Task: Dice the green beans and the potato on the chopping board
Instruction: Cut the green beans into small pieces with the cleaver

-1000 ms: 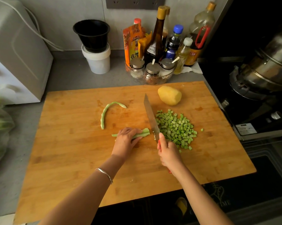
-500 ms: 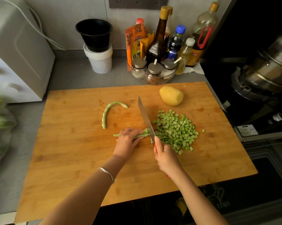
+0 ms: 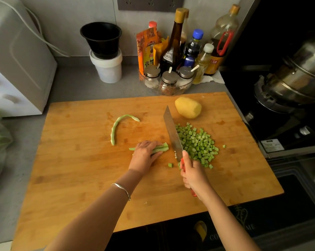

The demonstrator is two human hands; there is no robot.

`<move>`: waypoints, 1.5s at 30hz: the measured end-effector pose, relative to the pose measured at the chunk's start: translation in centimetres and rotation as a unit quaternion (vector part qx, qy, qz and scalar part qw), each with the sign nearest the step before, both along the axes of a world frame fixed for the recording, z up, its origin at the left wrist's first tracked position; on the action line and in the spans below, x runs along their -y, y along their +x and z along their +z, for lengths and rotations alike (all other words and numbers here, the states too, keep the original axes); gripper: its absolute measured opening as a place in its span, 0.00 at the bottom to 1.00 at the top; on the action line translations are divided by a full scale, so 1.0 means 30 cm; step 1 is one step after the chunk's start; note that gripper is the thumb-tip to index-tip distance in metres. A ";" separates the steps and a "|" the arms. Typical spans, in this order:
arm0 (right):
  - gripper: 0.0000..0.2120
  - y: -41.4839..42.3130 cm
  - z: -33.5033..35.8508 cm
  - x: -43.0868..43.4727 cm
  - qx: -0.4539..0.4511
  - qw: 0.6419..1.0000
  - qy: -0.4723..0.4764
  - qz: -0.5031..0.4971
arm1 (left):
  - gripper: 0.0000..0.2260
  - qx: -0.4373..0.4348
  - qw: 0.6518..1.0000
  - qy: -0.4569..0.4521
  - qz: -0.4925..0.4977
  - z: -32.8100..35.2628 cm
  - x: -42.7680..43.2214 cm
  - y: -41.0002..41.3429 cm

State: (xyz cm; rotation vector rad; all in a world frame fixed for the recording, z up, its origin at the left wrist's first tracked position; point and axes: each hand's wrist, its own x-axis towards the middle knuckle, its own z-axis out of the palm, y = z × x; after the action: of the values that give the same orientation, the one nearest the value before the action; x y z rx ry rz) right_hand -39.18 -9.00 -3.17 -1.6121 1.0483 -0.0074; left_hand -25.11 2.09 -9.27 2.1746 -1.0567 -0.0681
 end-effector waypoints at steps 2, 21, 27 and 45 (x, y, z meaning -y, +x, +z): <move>0.26 -0.006 0.012 -0.013 0.021 1.000 0.004 0.006 | 0.13 0.026 1.000 0.006 -0.005 0.000 -0.004 0.000; 0.25 -0.019 0.034 -0.126 0.035 0.994 0.101 0.031 | 0.11 0.005 0.999 0.008 0.030 -0.017 -0.172 0.084; 0.25 -0.067 0.015 -0.058 0.017 0.995 0.094 0.004 | 0.11 -0.005 1.000 -0.005 0.029 -0.030 -0.157 0.068; 0.26 -0.003 0.049 -0.037 0.045 0.997 0.030 0.053 | 0.09 0.020 1.000 -0.007 0.005 -0.053 -0.031 0.020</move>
State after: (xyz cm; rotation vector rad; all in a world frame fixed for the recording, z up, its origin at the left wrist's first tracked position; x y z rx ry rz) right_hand -39.26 -7.89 -1.70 -1.5965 0.8861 0.0220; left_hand -24.49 3.03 -10.87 2.1760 -1.0655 -0.0127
